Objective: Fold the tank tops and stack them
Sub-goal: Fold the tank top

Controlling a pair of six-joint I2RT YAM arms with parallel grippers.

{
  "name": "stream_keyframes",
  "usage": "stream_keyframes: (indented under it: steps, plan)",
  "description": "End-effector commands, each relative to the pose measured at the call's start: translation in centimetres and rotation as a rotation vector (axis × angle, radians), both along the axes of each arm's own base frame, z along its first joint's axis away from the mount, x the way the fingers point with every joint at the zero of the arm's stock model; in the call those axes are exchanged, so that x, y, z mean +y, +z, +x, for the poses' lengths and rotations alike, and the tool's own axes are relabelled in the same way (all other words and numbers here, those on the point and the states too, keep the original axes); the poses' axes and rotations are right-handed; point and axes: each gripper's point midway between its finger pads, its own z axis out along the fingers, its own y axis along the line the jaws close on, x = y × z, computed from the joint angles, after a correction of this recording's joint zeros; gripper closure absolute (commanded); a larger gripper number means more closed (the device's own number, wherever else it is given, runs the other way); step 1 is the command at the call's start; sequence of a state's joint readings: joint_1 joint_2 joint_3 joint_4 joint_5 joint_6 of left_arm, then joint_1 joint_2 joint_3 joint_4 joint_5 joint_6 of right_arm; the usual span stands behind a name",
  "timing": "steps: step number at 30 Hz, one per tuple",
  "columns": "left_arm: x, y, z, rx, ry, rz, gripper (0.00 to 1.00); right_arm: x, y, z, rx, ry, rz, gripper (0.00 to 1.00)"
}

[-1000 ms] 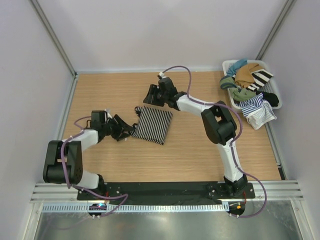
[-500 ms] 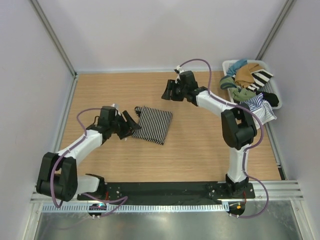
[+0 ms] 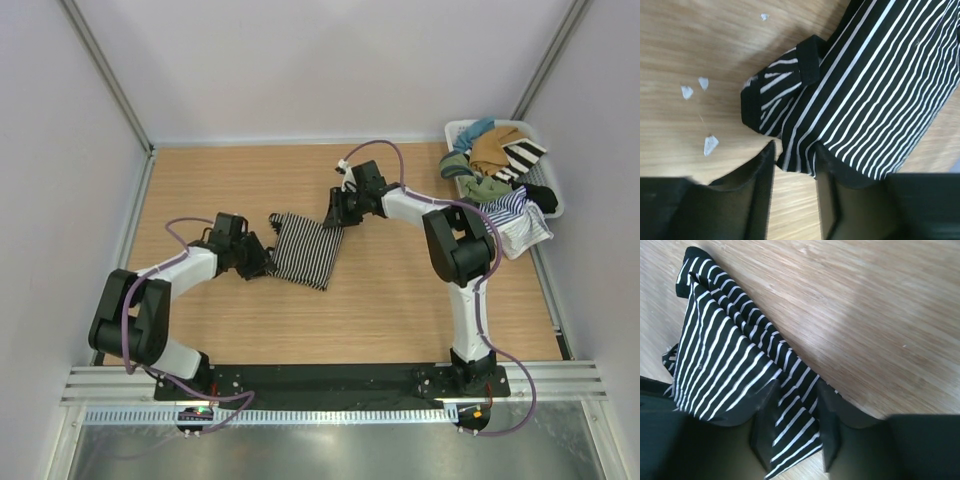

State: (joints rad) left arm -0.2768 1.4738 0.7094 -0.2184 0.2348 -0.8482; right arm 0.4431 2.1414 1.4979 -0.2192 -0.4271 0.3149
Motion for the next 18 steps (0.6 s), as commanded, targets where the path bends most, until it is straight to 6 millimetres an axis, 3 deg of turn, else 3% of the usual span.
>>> stream_keyframes:
  steps: [1, 2, 3, 4, 6, 10, 12, 13, 14, 15, 16, 17, 18]
  plan:
    - [-0.2, 0.8, 1.9, -0.054, -0.018, 0.019, 0.65, 1.5, 1.6, 0.2, -0.022, 0.072, 0.060, 0.61]
    - [0.1, 0.7, 2.1, -0.056, -0.009, 0.032, 0.78, 1.5, 1.5, 0.0, -0.017, 0.075, 0.061, 0.65]
    - [0.3, 0.6, 2.2, -0.060, -0.001, 0.045, 0.82, 1.5, 1.5, -0.1, -0.014, 0.073, 0.064, 0.70]
    - [0.6, 0.6, 2.4, -0.069, 0.008, 0.059, 0.85, 1.5, 1.8, -0.3, -0.015, 0.069, 0.068, 0.79]
    - [1.5, 0.6, 3.0, -0.087, 0.033, 0.106, 0.87, 1.1, 2.4, -1.0, -0.022, 0.057, 0.080, 0.88]
    - [1.3, 1.5, 5.2, -0.127, 0.046, 0.118, 0.87, -0.3, 3.1, -3.4, -0.003, 0.012, 0.073, 0.99]
    - [0.0, 1.9, 6.1, -0.148, 0.007, 0.063, 0.85, -2.1, 3.1, -5.4, 0.009, -0.043, 0.038, 0.99]
    - [-0.8, 2.0, 7.4, -0.174, -0.009, 0.037, 0.81, -3.4, 1.2, -7.5, 0.070, -0.076, 0.009, 0.99]
    - [-2.2, 2.5, 7.5, -0.182, -0.057, -0.016, 0.77, -4.0, 2.6, -8.0, 0.032, -0.108, 0.011, 0.99]
    - [-2.9, 2.8, 8.2, -0.210, -0.088, -0.039, 0.71, -4.4, 2.3, -9.1, 0.039, -0.122, 0.006, 0.98]
    - [-3.8, 2.7, 9.0, -0.206, -0.115, -0.055, 0.61, -5.4, 0.3, -11.8, 0.097, -0.144, -0.017, 0.94]
    - [-4.8, 2.9, 9.0, -0.213, -0.152, -0.068, 0.57, -5.9, 0.3, -12.4, 0.073, -0.169, -0.026, 0.86]
    - [-5.6, 3.1, 9.0, -0.215, -0.184, -0.081, 0.54, -5.6, 1.5, -13.5, 0.041, -0.166, -0.011, 0.71]
